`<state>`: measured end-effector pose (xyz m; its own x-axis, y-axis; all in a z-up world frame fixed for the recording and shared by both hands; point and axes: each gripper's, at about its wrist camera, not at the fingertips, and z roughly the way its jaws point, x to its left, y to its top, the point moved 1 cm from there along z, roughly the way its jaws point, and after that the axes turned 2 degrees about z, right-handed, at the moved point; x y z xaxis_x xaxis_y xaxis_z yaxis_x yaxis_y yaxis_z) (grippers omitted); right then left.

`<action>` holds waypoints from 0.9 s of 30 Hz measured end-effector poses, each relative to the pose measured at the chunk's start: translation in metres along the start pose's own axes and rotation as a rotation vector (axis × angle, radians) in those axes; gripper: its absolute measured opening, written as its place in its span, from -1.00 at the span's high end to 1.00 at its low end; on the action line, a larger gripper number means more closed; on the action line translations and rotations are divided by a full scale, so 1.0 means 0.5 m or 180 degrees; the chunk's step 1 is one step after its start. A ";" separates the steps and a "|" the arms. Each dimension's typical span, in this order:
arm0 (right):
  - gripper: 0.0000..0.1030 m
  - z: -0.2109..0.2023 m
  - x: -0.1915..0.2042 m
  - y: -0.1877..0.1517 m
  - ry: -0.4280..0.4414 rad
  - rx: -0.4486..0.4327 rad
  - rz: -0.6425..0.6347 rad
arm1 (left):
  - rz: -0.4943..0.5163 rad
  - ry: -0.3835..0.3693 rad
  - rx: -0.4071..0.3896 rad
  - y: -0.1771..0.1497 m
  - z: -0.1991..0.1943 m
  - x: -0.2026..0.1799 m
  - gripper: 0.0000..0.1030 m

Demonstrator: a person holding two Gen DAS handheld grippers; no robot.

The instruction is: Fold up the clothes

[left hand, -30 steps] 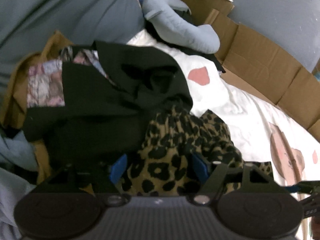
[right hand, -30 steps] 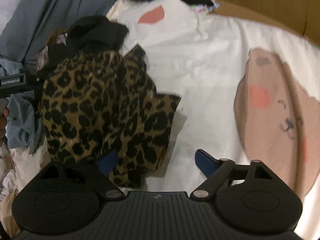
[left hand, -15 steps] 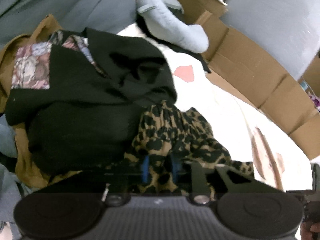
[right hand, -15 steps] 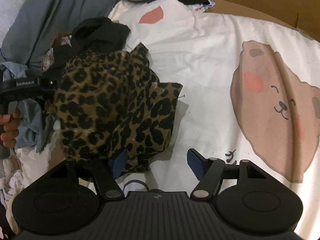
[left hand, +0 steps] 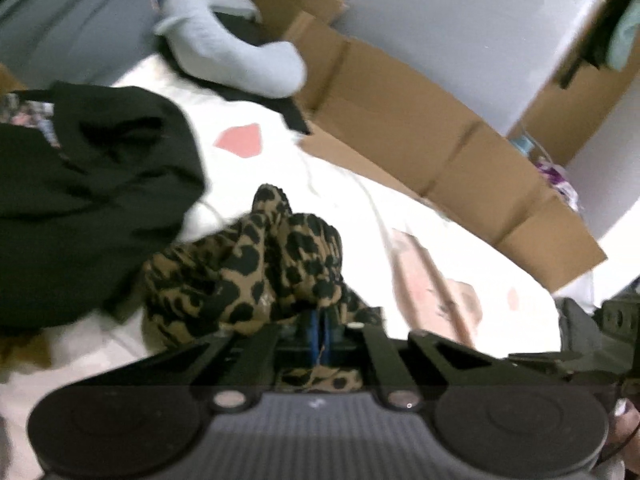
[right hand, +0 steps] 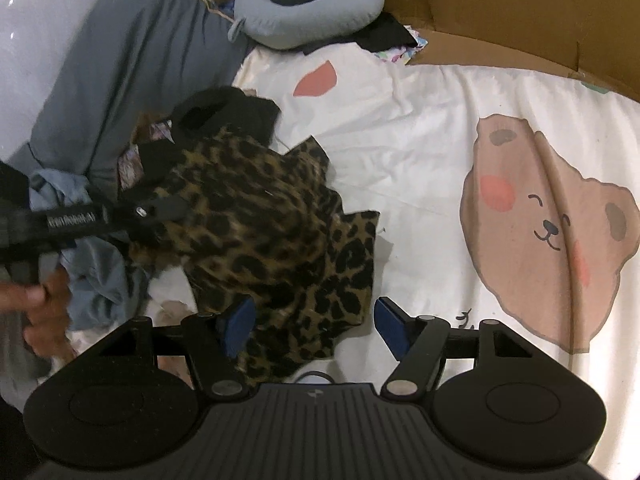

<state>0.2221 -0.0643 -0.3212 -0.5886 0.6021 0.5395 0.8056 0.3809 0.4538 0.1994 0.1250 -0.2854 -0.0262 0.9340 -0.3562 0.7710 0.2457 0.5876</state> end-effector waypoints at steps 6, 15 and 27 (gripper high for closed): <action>-0.35 -0.017 -0.011 0.013 0.0124 -0.0064 0.0278 | 0.0115 -0.0244 0.0078 -0.016 0.037 -0.064 0.95; -0.20 -0.005 -0.038 0.017 0.0282 -0.0021 0.0860 | 0.0305 -0.0398 0.0188 -0.059 0.070 -0.119 0.95; -0.04 0.055 -0.026 0.022 0.0281 0.0081 0.1091 | 0.0506 -0.0413 0.0277 -0.080 0.073 -0.137 0.97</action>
<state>0.2404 -0.0487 -0.3428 -0.2865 0.6354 0.7171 0.9581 0.1853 0.2186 0.1936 0.0418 -0.3110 0.1777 0.9167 -0.3580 0.8110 0.0697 0.5809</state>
